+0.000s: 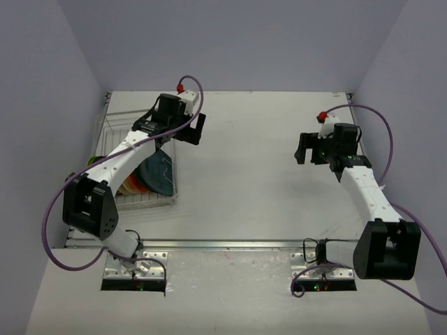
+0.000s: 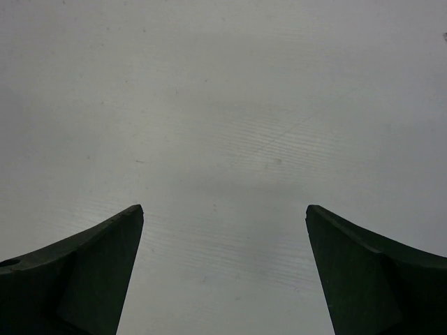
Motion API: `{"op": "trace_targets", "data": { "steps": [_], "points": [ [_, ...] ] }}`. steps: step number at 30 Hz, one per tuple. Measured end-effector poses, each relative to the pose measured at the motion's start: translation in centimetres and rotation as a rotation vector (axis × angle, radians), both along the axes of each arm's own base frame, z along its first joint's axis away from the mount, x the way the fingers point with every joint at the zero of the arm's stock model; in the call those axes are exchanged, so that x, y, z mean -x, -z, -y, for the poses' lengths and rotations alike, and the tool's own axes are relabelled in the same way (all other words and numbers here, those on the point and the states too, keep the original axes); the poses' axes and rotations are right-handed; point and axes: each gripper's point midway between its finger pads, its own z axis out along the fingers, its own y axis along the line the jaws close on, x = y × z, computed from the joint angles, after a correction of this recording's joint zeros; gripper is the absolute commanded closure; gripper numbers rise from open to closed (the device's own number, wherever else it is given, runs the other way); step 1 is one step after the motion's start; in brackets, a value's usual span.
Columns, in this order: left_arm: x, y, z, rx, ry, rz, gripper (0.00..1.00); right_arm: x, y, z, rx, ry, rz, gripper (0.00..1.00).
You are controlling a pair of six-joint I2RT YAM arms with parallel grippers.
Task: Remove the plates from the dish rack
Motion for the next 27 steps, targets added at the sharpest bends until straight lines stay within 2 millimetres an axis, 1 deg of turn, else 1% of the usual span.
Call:
{"op": "trace_targets", "data": {
  "steps": [4,6,8,10,12,14,17,20,22,24,27],
  "points": [
    [0.0,-0.1,-0.3,-0.016,-0.016,0.004,0.04,0.0,0.0,-0.2,0.004,-0.011,0.001,0.01],
    [0.1,-0.5,-0.9,-0.033,-0.048,0.006,0.13,0.0,0.0,-0.2,0.006,-0.013,0.001,0.01],
    [0.2,-1.3,-1.8,-0.051,-0.094,0.009,0.17,0.1,0.2,-0.2,0.007,-0.014,-0.002,0.01],
    [0.1,-2.5,-2.5,-0.057,-0.143,0.026,0.19,0.3,0.4,-0.2,0.009,-0.014,-0.006,0.01],
    [0.5,-3.5,-3.7,-0.054,-0.203,0.033,0.20,0.4,0.7,-0.2,0.010,-0.015,-0.010,0.01],
    [1.4,-4.2,-5.0,-0.050,-0.251,0.023,0.23,0.6,1.1,-0.2,0.010,-0.016,-0.018,0.01],
    [2.8,-4.9,-7.8,-0.037,-0.331,-0.003,0.26,1.0,1.8,-0.2,0.009,-0.016,-0.033,0.01],
    [3.8,-5.0,-11.2,-0.028,-0.417,-0.036,0.28,1.3,2.3,-0.3,0.007,-0.015,-0.045,0.01],
    [4.3,-4.6,-13.1,-0.032,-0.470,-0.062,0.29,1.4,2.4,-0.3,0.006,-0.015,-0.047,0.01],
    [4.8,-4.2,-13.7,-0.037,-0.488,-0.084,0.29,1.4,2.4,-0.3,0.006,-0.015,-0.047,0.01],
    [5.5,-3.1,-13.3,-0.041,-0.473,-0.125,0.30,1.4,2.5,-0.3,0.006,-0.015,-0.048,0.01]
  ]
}}
